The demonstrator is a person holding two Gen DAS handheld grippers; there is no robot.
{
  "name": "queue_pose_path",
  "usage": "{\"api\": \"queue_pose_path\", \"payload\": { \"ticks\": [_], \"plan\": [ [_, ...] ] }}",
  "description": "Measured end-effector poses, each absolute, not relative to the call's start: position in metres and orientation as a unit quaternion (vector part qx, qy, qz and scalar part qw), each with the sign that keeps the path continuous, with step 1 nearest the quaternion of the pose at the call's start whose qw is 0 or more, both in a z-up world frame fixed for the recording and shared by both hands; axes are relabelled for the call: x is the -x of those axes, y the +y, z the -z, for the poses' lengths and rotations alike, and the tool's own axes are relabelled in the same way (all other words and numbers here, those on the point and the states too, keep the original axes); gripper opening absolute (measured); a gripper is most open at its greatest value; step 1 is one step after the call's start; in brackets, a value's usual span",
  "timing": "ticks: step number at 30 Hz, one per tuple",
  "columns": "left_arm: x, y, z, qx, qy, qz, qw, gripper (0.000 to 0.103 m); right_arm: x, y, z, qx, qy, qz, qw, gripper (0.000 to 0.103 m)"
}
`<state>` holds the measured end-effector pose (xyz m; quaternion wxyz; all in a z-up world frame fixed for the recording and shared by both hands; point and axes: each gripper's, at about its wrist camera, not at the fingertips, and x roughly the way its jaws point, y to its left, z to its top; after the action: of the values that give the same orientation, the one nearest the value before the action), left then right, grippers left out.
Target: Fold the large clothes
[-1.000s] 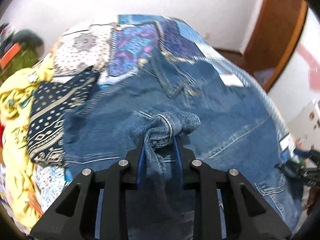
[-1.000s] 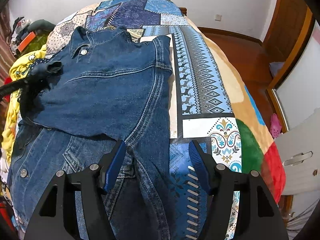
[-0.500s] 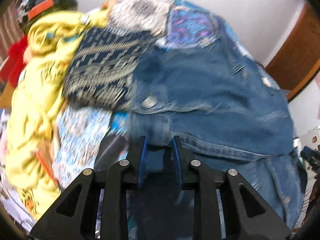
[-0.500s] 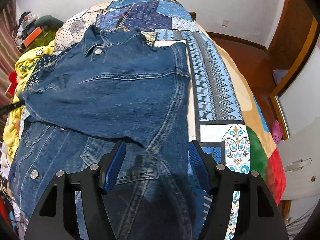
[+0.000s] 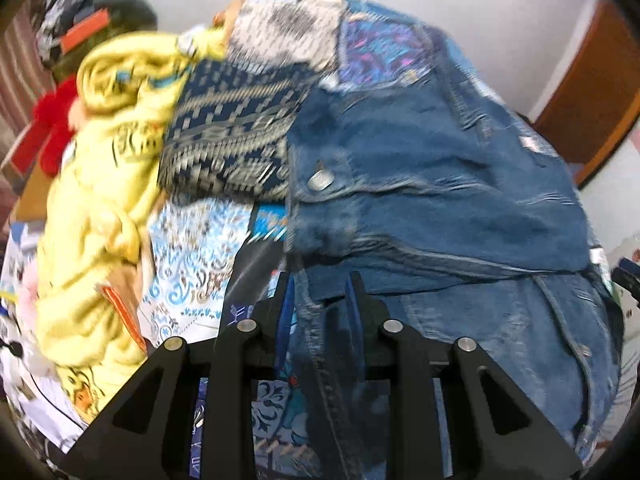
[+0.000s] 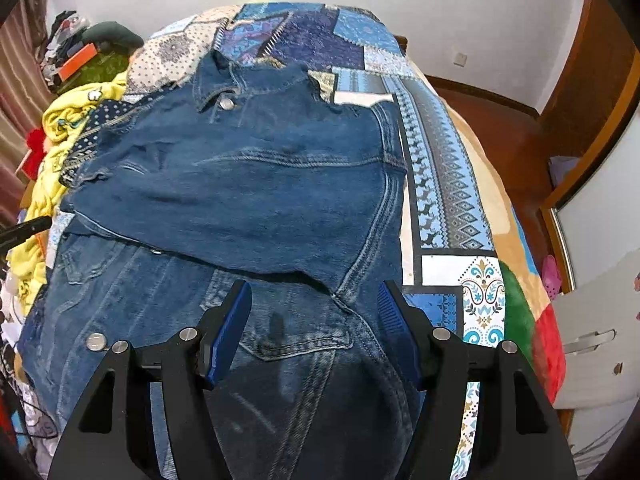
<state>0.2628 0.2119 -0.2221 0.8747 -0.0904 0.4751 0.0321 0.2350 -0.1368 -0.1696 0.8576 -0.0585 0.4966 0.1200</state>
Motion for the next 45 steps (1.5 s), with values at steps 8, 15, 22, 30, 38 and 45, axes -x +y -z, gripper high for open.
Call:
{"api": "queue_pose_path", "payload": {
  "ticks": [8,15,22,30,38,45],
  "plan": [
    [-0.224,0.177,0.167,0.056,0.418,0.002,0.906,0.081,-0.212,-0.137,0.146,0.056,0.456,-0.117,0.880,0.078],
    [-0.186,0.169,0.175,0.062,0.432,-0.001,0.900,0.091,-0.185,-0.157,0.149,0.043,0.463,-0.111,0.878,0.078],
    [-0.160,0.193,0.215,0.146,0.481,-0.012,0.864,0.091,-0.160,-0.191,0.175,-0.022,0.504,-0.111,0.856,0.078],
    [-0.138,0.198,0.261,0.231,0.520,0.004,0.822,0.091,-0.141,-0.214,0.204,-0.094,0.548,-0.116,0.823,0.078],
    [-0.145,0.198,0.288,0.304,0.543,0.047,0.782,0.079,-0.143,-0.216,0.212,-0.113,0.541,-0.144,0.821,0.078],
    [-0.145,0.190,0.284,0.305,0.537,0.059,0.785,0.059,-0.145,-0.217,0.211,-0.147,0.529,-0.173,0.817,0.045]
  ]
}}
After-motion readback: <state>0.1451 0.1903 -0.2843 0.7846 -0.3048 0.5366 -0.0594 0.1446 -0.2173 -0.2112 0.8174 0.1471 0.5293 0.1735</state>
